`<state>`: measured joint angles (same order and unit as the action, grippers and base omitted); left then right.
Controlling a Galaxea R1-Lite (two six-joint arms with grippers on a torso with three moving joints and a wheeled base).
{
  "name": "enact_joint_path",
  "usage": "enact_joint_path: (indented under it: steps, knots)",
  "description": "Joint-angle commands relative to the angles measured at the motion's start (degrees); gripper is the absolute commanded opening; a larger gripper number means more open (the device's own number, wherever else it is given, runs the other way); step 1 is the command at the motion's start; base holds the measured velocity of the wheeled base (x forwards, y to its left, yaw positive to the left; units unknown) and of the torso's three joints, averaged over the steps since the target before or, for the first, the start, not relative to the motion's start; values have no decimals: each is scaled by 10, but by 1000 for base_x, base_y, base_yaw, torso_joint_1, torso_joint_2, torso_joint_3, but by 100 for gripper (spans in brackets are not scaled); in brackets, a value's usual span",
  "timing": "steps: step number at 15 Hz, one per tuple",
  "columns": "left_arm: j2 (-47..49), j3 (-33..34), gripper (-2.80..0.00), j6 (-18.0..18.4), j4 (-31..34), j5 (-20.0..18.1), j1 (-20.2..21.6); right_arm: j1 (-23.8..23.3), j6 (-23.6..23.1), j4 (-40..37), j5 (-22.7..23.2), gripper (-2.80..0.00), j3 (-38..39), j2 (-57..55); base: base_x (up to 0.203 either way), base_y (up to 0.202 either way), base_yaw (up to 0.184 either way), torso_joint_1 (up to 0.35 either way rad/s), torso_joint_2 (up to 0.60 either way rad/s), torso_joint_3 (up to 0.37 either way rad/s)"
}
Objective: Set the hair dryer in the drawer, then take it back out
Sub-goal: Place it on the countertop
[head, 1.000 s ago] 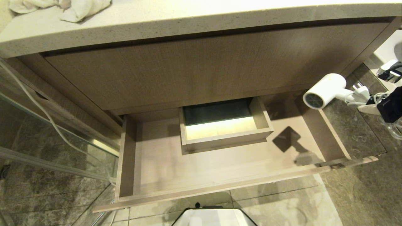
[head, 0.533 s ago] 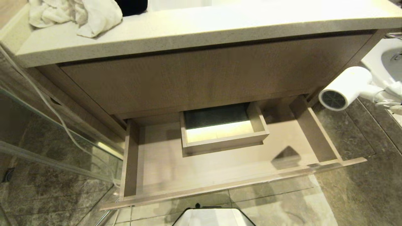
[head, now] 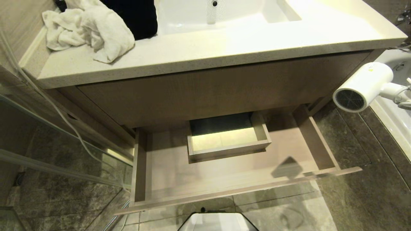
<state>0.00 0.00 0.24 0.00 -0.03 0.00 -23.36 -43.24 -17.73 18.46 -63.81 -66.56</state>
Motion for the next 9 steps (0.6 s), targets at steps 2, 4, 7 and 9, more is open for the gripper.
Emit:
enact_joint_path:
  steps: [2, 4, 7, 9]
  knots:
    - [-1, 0, -280, 0, 0, 0, 0, 0, -2, 2, 1, -280, -2, 20, 0, 0, 0, 342, -587, -262]
    - [-1, 0, -280, 0, 0, -1, 0, 0, -2, 2, 1, -280, -1, 26, 0, 0, 0, 340, -613, -266]
    - [0, 0, -280, 0, 0, 0, 0, -2, -1, 3, 0, -280, -1, 31, 0, 0, 0, 252, -459, -214]
    - [0, 0, -280, 0, 0, -1, 0, -5, -1, 6, 0, -280, 0, 37, 0, 0, 0, 210, -376, -164]
